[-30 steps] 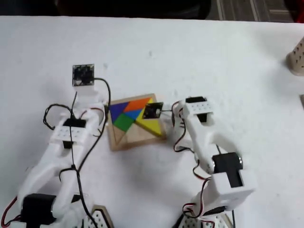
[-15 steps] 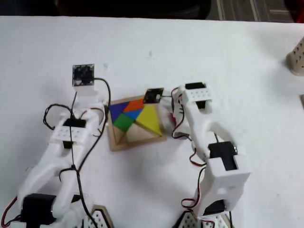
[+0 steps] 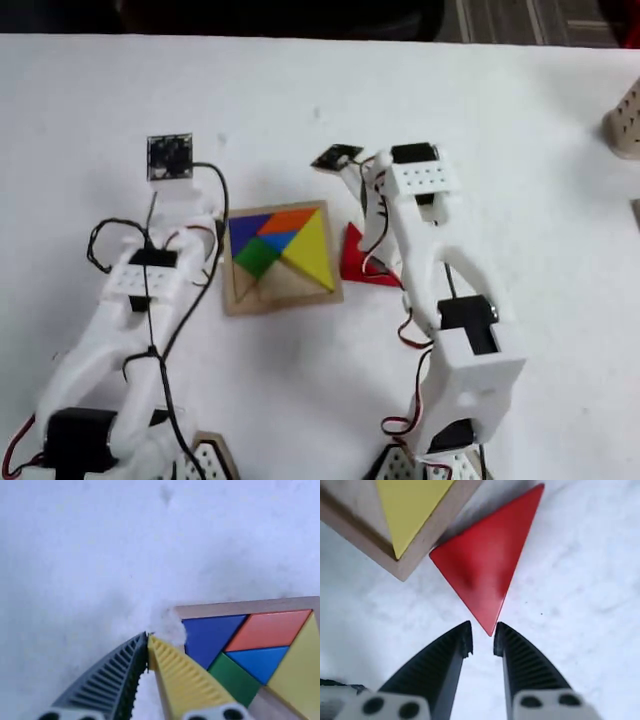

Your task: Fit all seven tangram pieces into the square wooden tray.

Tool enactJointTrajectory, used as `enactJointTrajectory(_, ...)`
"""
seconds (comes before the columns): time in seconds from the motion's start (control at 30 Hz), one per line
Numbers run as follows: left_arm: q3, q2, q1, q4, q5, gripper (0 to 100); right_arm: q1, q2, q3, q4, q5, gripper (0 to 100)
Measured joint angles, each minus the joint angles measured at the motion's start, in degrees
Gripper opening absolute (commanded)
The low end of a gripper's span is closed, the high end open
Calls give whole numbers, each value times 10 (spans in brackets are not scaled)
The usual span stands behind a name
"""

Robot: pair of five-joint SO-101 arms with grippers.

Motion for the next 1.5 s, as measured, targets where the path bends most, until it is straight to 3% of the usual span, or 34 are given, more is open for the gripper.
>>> enactJointTrajectory(0.23, -1, 0, 0, 0, 0, 24, -44, 2, 23, -32, -47, 296)
enactJointTrajectory(0.47, -1, 0, 0, 0, 0, 24, -75, -3, 124, -186, -110, 303)
enactJointTrajectory(1.1, -1, 0, 0, 0, 0, 24, -115, -3, 131, -199, -142, 300)
enactJointTrajectory(1.2, -1, 0, 0, 0, 0, 24, -115, -3, 132, -199, -142, 239)
enactJointTrajectory(1.37, -1, 0, 0, 0, 0, 24, -110, -4, 132, -199, -142, 9)
enactJointTrajectory(1.5, -1, 0, 0, 0, 0, 24, -104, -1, 133, -204, -147, 16)
